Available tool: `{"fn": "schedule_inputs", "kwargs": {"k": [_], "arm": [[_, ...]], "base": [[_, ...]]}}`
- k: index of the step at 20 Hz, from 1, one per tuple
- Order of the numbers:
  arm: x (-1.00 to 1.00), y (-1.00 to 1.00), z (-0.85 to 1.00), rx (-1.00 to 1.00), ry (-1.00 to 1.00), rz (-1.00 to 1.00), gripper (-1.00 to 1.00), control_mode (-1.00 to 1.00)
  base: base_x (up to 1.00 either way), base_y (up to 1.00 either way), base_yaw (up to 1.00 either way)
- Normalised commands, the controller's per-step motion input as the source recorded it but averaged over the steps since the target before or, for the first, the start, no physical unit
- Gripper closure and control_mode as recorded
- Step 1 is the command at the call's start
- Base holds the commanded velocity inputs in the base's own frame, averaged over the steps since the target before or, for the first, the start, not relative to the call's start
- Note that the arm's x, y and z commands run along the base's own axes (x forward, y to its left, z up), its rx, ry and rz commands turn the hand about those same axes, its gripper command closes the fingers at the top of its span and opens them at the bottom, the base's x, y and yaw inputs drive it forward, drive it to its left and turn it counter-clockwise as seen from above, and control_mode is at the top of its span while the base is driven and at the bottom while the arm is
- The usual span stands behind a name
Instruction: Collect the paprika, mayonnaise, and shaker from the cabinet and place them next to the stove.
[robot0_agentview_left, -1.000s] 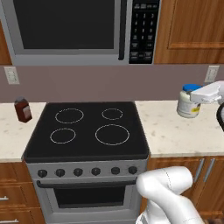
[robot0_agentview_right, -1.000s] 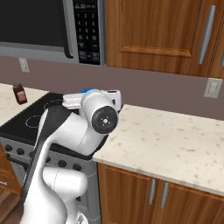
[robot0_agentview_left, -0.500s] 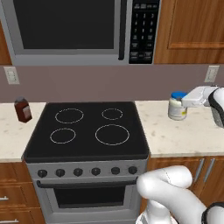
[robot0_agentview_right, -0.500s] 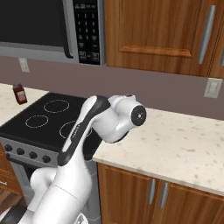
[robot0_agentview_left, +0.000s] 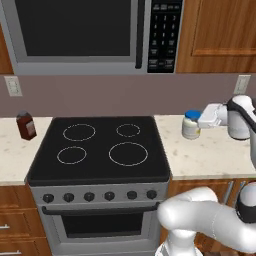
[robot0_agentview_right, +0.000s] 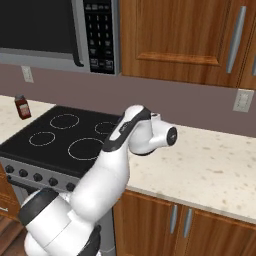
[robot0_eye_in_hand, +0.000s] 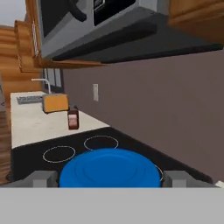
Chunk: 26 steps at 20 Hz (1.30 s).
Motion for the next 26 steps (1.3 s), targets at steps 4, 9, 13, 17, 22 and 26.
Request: {"fn": "schedule_inputs", "kwargs": {"k": [4, 9, 13, 17, 22, 26], "arm": [[0.94, -0.18, -0.51, 0.00, 0.00, 0.10, 1.00, -1.00], [0.57, -0.14, -0.39, 0.00, 0.02, 0.03, 1.00, -1.00], [0.16, -0.05, -0.29, -0.01, 0.08, 0.00, 1.00, -1.00], [0.34, 0.00, -0.48, 0.00, 0.01, 0.00, 1.00, -1.00], [0.50, 0.00, -0.49, 0.00, 0.00, 0.04, 1.00, -1.00], [0.47, 0.00, -0.59, 0.00, -0.01, 0.05, 1.00, -1.00]], "base": [[0.00, 0.00, 0.00], [0.00, 0.00, 0.00], [0.00, 0.00, 0.00], [0.00, 0.00, 0.00], [0.00, 0.00, 0.00], [0.00, 0.00, 0.00]]}}
